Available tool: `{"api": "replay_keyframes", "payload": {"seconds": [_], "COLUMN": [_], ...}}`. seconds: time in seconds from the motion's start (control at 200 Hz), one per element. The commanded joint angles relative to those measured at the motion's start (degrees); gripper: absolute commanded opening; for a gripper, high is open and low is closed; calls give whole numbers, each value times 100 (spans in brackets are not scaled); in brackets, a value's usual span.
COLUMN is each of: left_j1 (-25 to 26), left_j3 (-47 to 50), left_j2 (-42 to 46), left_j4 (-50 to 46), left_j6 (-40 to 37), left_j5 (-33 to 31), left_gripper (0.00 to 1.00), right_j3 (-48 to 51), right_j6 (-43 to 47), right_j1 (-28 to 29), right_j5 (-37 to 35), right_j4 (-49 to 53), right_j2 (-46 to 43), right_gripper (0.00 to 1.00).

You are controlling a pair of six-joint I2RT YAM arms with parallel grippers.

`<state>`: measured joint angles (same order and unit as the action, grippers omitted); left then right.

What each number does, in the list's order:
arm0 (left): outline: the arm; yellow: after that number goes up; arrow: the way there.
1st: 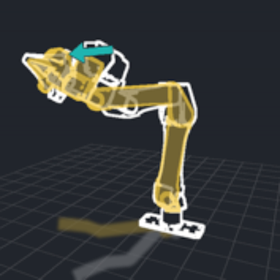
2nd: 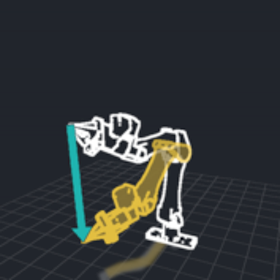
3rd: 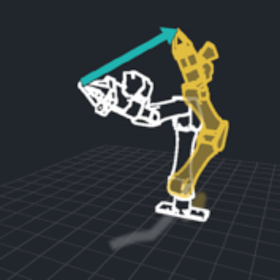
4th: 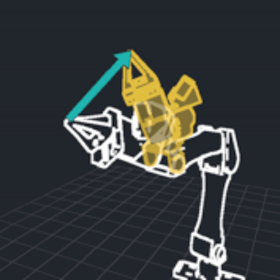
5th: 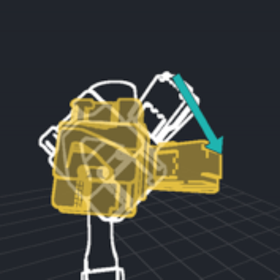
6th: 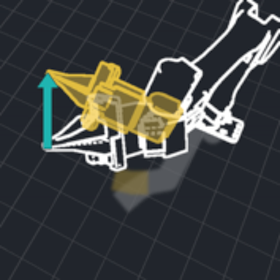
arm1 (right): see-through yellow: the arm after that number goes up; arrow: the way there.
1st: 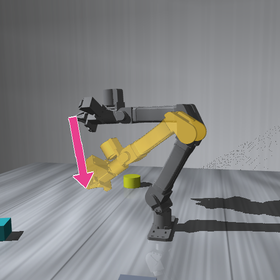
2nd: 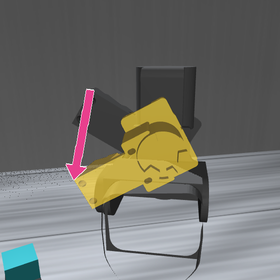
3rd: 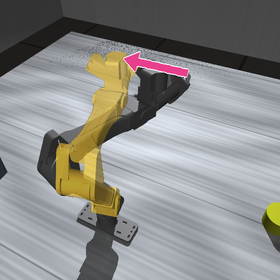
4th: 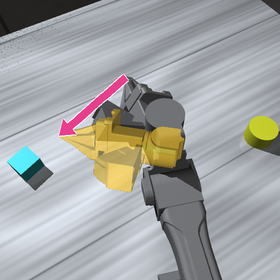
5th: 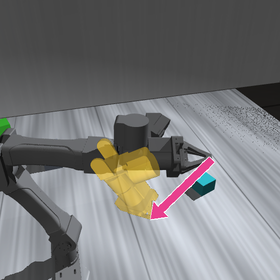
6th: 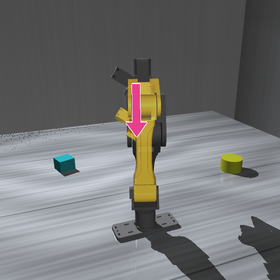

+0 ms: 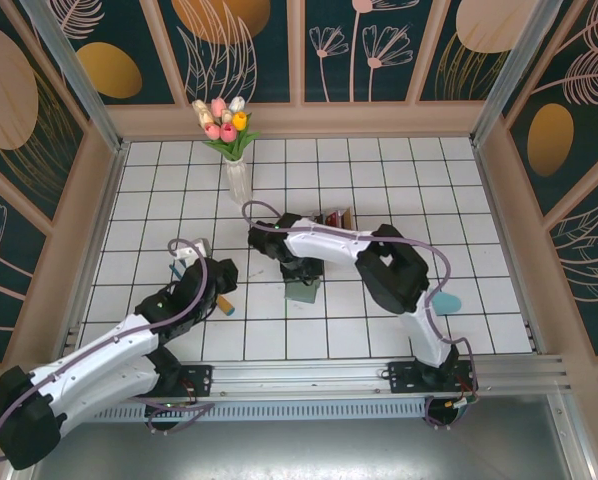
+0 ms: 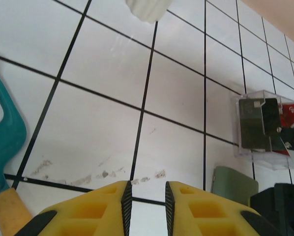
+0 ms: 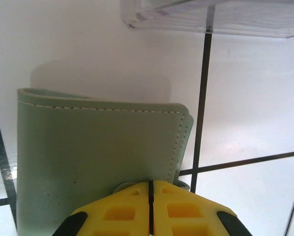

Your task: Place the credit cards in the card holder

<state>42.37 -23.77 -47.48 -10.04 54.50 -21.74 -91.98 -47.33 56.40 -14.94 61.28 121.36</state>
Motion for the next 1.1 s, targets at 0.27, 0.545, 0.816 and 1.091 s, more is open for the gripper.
{"api": "replay_keyframes", "payload": {"seconds": [0.27,0.545,0.816,1.091], "left_j1": [-50,-377,-2879,-3798], "left_j3": [-844,-1331,-1248,-208], "left_j2": [-960,-1359,-1521,-2351], "left_j4": [90,25,961,3566], "left_j6": [-635,-1303,-2700,-3716], "left_j5": [-29,-888,-1028,-1261], "left_gripper": [33,53,99,99], "right_j3": [1111,2440,5834,7387], "right_j6": [-36,87,3025,4672], "right_j1": [-288,-836,-3281,-4767], "right_j5": [-10,-1951,-3275,-819], "right_j4": [-1007,-1816,-6800,-10524], "right_j2": [-1412,-3479,-5279,-4518], "right_gripper": [14,40,79,99]}}
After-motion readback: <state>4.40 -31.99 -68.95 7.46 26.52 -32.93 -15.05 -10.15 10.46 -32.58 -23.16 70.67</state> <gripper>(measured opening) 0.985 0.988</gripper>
